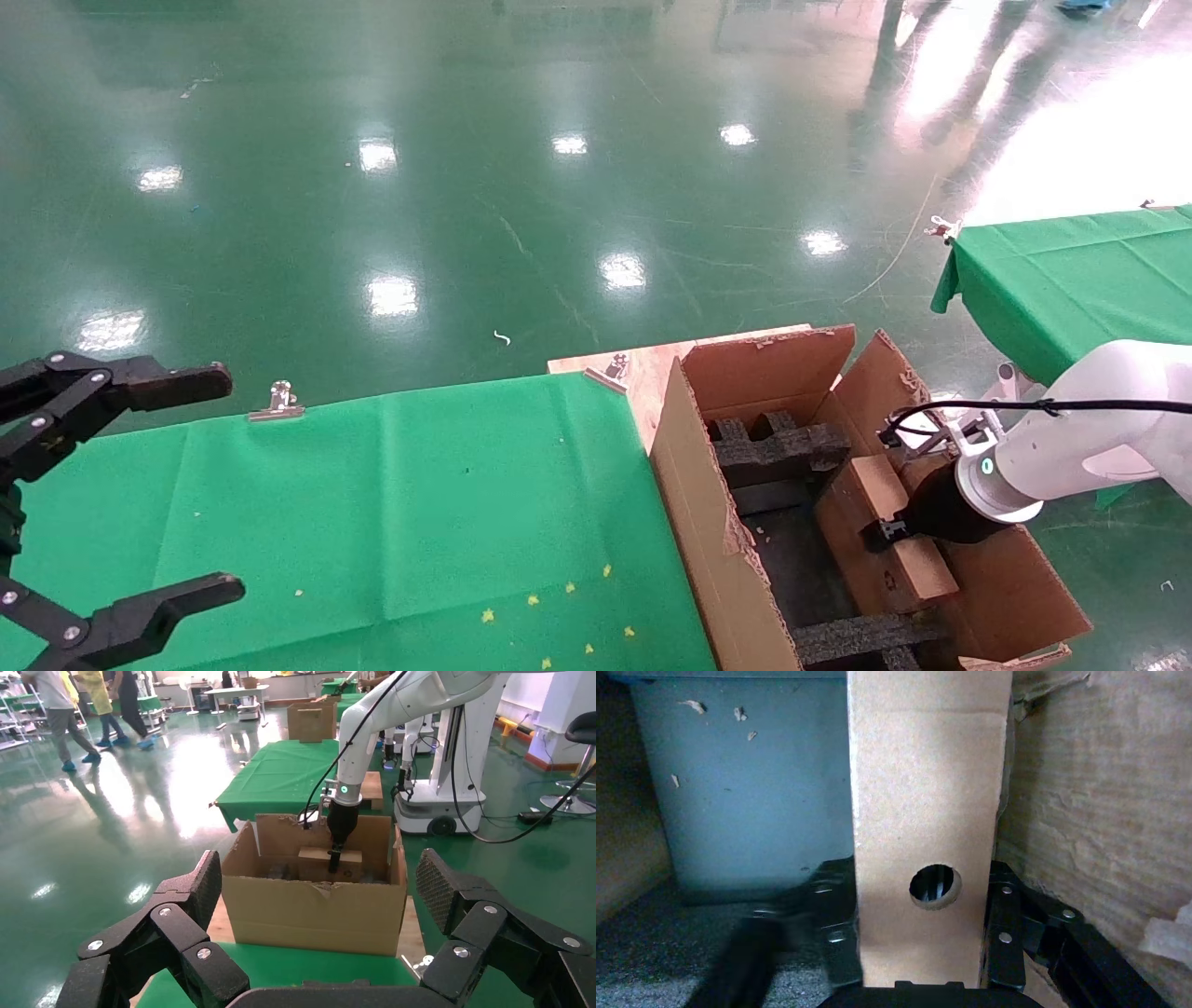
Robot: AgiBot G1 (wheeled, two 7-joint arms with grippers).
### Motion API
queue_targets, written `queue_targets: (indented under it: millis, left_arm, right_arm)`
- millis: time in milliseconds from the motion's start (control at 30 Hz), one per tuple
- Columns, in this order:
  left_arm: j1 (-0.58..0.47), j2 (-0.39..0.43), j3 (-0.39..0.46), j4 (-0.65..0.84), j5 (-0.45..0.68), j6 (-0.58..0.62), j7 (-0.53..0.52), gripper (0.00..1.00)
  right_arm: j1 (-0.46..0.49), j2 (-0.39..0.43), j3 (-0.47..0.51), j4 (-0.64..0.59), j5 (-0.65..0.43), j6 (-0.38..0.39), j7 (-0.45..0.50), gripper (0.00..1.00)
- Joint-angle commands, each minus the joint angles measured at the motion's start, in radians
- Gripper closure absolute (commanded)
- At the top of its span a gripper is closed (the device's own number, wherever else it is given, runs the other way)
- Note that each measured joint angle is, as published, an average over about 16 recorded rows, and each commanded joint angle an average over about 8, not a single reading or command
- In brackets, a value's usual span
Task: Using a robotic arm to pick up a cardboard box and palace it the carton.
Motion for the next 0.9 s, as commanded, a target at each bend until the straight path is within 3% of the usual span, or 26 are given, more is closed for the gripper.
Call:
queue_targets:
  millis: [33,567,900]
  left_arm:
    - [0.000,0.000,0.000,0.000,0.000,0.000,0.000,0.00]
    - [0.000,0.000,0.001,0.000,0.000,0.000,0.000,0.00]
    - [0.000,0.000,0.001,0.000,0.000,0.000,0.001,0.00]
  right_arm:
    - [0.000,0.001,0.000,0.002,0.000,-0.001,0.001,0.00]
    - [0.098,0.020,0.009,0.036,-0.021,0.012,-0.004,0.00]
    - [0.288,0.052,0.046,0.170,-0.030,-0.005,-0.008,0.00]
